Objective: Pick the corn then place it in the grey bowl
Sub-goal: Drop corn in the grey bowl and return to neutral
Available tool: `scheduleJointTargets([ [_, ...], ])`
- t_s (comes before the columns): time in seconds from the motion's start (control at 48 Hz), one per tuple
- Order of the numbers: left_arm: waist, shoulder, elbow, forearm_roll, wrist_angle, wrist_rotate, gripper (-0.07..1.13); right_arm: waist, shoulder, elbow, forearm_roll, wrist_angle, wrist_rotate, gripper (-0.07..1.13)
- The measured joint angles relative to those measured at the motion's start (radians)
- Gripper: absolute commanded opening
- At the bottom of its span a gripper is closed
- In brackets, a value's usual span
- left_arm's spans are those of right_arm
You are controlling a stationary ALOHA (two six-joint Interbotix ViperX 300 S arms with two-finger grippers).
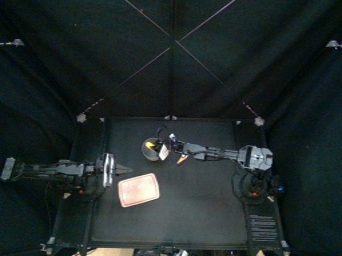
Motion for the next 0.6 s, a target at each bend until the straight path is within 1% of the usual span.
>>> scheduleJointTargets([
  [0.125,0.0,-0.002,0.002,0.0,0.002,0.0,0.0,-0.009,0.012,-0.015,-0.005,0.023,0.0,0.76],
  [0.229,0.0,0.0,0.002,0.0,0.002,0.0,0.0,-0.009,0.012,-0.015,-0.005,0.026,0.0,0.91],
  [0.333,0.002,0.0,0.002,0.0,0.002,0.0,0.0,-0.009,0.012,-0.011,-0.006,0.026,-0.003,1.01],
  [0.396,0.002,0.0,0.002,0.0,0.002,0.0,0.0,-0.008,0.011,-0.006,-0.008,0.028,-0.003,1.04],
  [0.5,0.002,0.0,0.002,0.0,0.002,0.0,0.0,0.002,0.002,0.005,-0.012,0.028,-0.008,1.04],
  [0.604,0.002,0.0,0.002,0.0,0.002,-0.002,0.0,0.026,-0.055,0.025,-0.04,0.026,-0.005,1.04],
])
